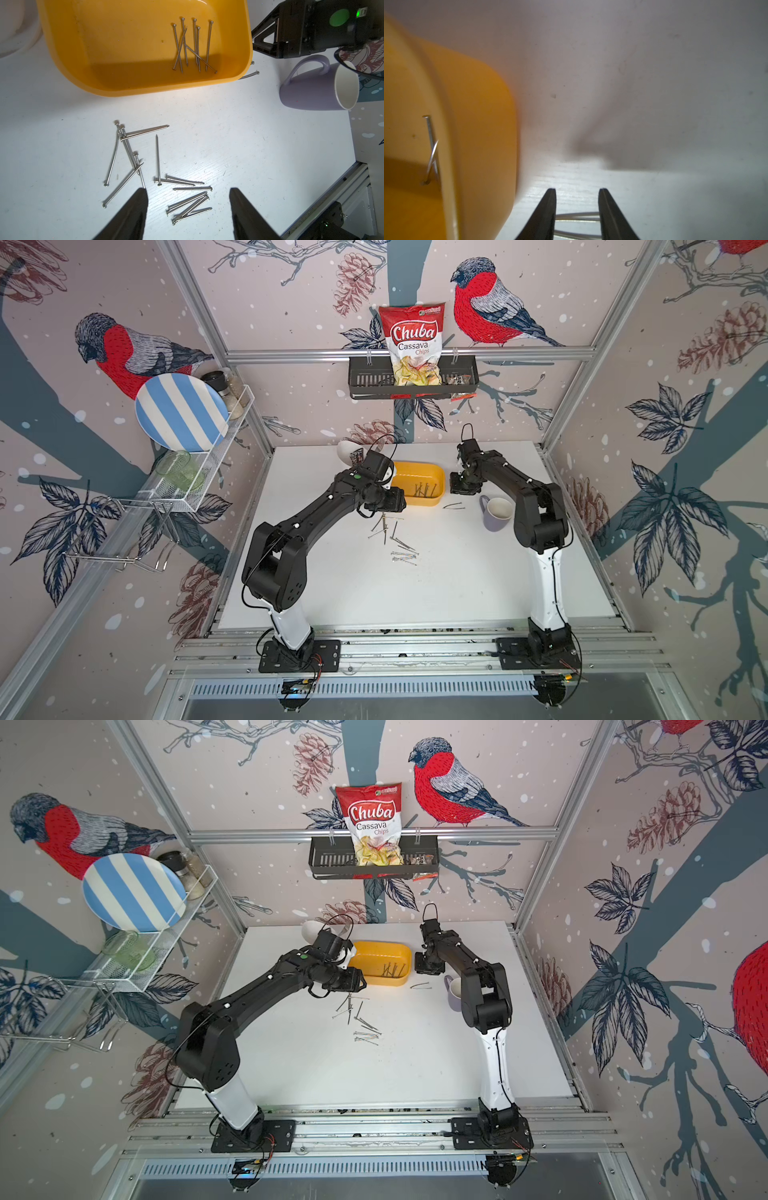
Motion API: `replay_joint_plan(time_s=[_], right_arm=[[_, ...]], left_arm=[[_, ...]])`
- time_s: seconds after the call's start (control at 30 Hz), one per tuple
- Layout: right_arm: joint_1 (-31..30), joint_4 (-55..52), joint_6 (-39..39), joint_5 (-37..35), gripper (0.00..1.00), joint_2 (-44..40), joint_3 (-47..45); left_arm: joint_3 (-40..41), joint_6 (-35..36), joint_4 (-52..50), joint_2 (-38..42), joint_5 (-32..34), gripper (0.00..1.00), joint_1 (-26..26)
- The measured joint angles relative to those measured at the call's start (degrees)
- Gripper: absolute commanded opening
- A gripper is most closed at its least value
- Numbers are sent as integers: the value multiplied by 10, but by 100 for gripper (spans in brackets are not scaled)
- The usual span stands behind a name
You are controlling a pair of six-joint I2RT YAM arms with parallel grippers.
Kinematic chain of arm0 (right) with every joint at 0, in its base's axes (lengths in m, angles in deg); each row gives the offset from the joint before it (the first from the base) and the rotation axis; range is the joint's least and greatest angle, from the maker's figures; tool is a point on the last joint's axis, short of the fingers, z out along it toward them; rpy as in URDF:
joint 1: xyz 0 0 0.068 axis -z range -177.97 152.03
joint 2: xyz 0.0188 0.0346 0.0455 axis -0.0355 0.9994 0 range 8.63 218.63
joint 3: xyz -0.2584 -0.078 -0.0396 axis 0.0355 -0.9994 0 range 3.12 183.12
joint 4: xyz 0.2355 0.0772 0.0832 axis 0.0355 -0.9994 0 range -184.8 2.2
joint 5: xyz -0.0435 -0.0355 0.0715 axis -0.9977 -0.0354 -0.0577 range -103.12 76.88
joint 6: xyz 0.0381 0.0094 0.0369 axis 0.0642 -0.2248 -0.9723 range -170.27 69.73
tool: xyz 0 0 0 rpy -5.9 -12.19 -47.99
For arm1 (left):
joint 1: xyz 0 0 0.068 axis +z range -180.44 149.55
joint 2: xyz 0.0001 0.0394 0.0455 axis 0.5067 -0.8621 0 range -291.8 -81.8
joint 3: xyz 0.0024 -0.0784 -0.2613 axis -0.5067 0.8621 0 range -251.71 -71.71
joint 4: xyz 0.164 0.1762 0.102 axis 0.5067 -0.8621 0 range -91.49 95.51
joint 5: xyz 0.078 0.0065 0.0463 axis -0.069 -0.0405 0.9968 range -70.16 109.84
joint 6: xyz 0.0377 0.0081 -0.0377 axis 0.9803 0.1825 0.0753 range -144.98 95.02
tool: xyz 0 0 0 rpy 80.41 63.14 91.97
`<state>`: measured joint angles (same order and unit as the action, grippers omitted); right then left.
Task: Put the nails on the desktop into the storage box
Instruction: Move the nail to the center of the board.
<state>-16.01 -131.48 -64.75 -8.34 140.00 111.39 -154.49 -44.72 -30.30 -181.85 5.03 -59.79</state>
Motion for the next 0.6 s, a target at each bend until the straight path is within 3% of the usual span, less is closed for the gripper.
replay_joint_plan(time_s=[0.27,0.6], right_arm=[[-7,-5,8,-14,37,3,-22],[-28,54,-5,-4,36,-94,-186]], left_arm=[[17,-10,7,14,0,66,-2],[27,-14,17,8,-2,68,-2]])
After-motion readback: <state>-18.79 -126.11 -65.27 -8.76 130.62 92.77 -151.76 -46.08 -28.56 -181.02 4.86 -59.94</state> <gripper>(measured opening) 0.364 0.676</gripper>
